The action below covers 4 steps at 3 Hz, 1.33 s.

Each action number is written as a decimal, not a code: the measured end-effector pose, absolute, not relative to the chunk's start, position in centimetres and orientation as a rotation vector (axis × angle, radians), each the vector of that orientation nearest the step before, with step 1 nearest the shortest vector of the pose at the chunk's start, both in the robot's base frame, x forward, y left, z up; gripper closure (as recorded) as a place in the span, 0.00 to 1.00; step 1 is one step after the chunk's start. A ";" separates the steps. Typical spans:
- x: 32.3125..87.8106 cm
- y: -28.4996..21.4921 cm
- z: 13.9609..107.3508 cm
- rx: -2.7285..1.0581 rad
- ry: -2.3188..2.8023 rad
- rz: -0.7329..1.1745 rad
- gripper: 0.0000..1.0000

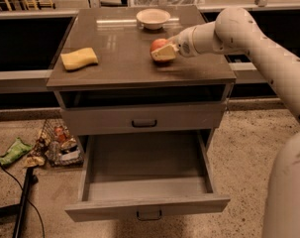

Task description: Place apple into middle drawer

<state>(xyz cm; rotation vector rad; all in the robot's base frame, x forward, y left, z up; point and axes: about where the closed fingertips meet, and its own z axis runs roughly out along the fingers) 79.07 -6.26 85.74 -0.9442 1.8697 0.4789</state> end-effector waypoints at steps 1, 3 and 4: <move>77.0 -5.6 88.8 -1.009 1.774 0.479 0.96; 72.8 -5.4 91.6 -1.115 1.698 0.492 1.00; 71.7 -5.0 91.1 -1.148 1.680 0.513 1.00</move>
Offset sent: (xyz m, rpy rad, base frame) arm -0.1147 0.0033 0.0937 -0.0377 -0.1700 0.2596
